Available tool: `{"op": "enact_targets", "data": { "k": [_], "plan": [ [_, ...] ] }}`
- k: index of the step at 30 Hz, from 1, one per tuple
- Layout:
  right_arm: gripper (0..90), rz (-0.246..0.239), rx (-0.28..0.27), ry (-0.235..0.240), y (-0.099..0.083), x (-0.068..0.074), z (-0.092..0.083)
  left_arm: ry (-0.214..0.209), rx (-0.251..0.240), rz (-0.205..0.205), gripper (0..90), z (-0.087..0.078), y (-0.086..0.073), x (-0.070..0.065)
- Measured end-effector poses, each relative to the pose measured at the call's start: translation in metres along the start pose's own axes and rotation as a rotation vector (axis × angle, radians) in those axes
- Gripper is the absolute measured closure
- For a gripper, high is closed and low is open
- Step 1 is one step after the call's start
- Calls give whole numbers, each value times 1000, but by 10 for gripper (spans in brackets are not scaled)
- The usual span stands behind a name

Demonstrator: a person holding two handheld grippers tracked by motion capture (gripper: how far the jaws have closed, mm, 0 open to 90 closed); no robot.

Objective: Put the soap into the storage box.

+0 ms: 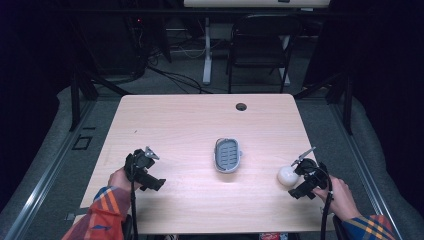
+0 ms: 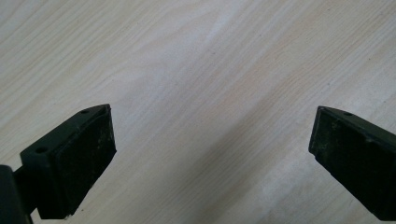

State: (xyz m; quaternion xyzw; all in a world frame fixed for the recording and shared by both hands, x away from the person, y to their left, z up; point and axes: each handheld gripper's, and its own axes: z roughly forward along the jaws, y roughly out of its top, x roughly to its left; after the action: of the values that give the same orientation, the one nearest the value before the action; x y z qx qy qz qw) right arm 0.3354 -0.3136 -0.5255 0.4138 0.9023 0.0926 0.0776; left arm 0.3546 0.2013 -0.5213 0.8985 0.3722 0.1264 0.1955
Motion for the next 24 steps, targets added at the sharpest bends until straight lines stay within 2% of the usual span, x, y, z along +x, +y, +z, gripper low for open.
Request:
{"op": "enact_targets", "data": {
  "k": [3,4,8,9,14,17,19,22,24],
  "plan": [
    [0,12,-16,14,1,-2,2,0,0,0,5,0,0,0],
    [0,34,-41,23,1,-2,5,0,0,0,5,0,0,0],
    [0,15,-21,21,3,-4,4,0,1,-1,6,0,0,0],
    [0,15,-18,34,4,-4,4,0,1,-1,6,0,0,0],
    [0,12,-35,29,9,-5,8,-1,1,-4,5,1,0,-1],
    [0,-9,7,36,14,-8,8,-1,1,-4,5,1,0,0],
    [0,6,-6,43,17,-9,12,-3,1,-4,5,1,0,0],
    [0,-8,12,37,20,-10,13,-4,2,-4,5,1,0,0],
    [0,12,-10,47,21,-10,15,-4,1,-4,5,1,0,0]
  ]
}}
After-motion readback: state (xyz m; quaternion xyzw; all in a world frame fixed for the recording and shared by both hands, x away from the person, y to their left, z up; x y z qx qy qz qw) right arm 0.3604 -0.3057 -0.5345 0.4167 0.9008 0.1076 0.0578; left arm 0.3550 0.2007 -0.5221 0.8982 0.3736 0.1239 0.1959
